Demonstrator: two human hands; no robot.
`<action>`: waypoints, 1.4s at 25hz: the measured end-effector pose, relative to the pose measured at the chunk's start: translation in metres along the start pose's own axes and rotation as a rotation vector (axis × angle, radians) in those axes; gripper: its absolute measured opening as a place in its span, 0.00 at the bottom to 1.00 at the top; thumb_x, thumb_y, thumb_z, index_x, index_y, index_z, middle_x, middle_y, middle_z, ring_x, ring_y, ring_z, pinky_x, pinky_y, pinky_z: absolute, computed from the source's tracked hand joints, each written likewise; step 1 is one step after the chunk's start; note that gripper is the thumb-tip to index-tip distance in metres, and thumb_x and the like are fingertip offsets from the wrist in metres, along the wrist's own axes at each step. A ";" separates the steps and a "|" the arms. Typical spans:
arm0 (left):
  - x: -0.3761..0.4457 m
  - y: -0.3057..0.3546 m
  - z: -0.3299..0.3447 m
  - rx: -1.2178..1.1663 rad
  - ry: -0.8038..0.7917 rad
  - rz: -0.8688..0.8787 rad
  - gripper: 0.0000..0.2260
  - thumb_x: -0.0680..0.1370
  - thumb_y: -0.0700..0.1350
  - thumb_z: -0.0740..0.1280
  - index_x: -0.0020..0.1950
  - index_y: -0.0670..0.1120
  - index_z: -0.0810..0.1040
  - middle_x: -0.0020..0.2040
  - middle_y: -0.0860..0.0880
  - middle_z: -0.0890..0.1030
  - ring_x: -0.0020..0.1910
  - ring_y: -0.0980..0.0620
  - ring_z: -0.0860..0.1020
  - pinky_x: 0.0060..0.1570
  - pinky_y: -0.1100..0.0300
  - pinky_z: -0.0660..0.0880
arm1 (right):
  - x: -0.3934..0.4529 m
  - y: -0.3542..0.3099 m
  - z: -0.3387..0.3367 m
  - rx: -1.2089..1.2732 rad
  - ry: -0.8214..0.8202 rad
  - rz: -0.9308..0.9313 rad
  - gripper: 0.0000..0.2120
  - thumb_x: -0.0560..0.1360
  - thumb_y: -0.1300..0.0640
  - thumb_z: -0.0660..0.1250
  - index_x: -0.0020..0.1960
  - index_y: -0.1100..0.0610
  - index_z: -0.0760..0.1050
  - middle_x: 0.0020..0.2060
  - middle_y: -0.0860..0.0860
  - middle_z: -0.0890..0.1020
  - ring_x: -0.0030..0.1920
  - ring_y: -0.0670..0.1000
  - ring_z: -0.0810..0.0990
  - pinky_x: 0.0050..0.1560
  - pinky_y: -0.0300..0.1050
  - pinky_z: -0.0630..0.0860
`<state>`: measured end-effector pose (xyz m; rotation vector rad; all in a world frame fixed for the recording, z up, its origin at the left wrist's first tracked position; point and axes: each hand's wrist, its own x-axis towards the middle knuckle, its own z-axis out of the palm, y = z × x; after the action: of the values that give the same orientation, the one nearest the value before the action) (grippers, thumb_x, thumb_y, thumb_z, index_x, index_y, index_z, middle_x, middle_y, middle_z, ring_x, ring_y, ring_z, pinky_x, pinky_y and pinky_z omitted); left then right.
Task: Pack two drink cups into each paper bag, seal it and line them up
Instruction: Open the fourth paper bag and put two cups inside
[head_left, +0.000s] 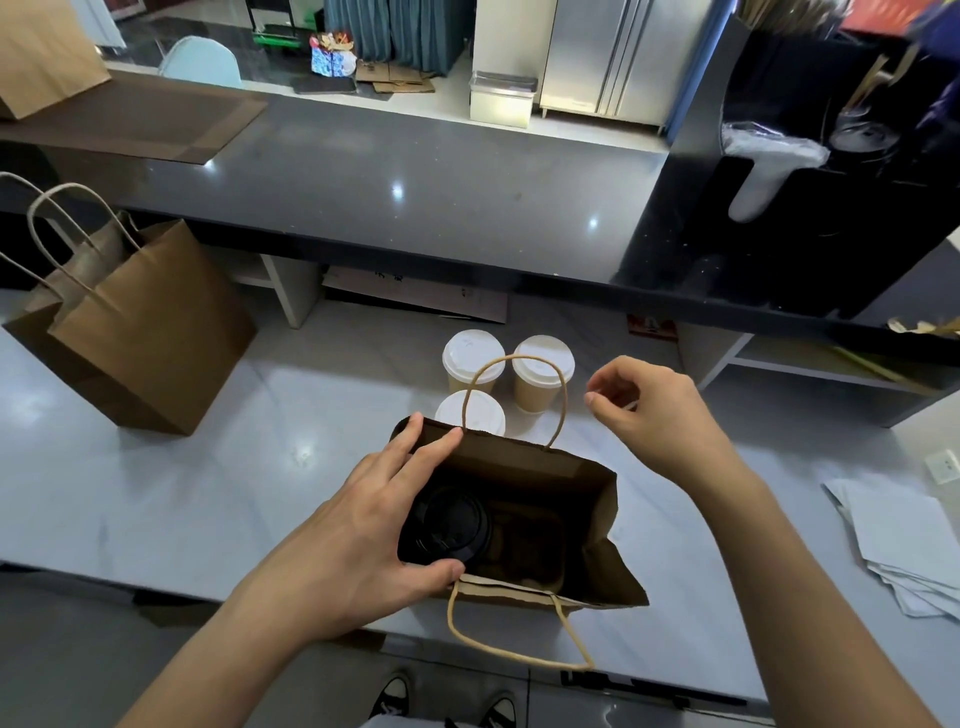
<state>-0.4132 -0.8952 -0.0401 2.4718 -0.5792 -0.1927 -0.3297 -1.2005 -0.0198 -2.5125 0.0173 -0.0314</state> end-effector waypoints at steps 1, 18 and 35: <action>0.000 0.001 0.000 -0.001 0.001 -0.004 0.47 0.69 0.66 0.72 0.76 0.73 0.42 0.81 0.62 0.44 0.79 0.60 0.52 0.74 0.55 0.64 | 0.009 0.002 0.006 -0.003 0.006 0.015 0.04 0.79 0.52 0.71 0.53 0.48 0.79 0.44 0.43 0.82 0.45 0.43 0.80 0.44 0.35 0.76; -0.002 0.012 0.000 -0.015 -0.016 -0.073 0.47 0.71 0.65 0.72 0.76 0.74 0.39 0.80 0.64 0.39 0.78 0.64 0.48 0.72 0.63 0.63 | 0.121 0.017 0.083 -0.272 -0.183 0.126 0.50 0.70 0.38 0.76 0.80 0.56 0.55 0.75 0.61 0.63 0.74 0.66 0.64 0.73 0.64 0.65; 0.002 0.010 0.002 0.007 0.000 -0.014 0.46 0.71 0.65 0.71 0.77 0.72 0.40 0.81 0.63 0.40 0.78 0.63 0.48 0.70 0.63 0.62 | 0.087 0.028 0.058 -0.120 -0.037 0.174 0.43 0.67 0.36 0.77 0.74 0.51 0.64 0.68 0.54 0.69 0.66 0.58 0.70 0.61 0.60 0.77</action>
<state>-0.4150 -0.9043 -0.0359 2.4830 -0.5632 -0.1964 -0.2415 -1.1908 -0.0817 -2.6218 0.2285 0.0896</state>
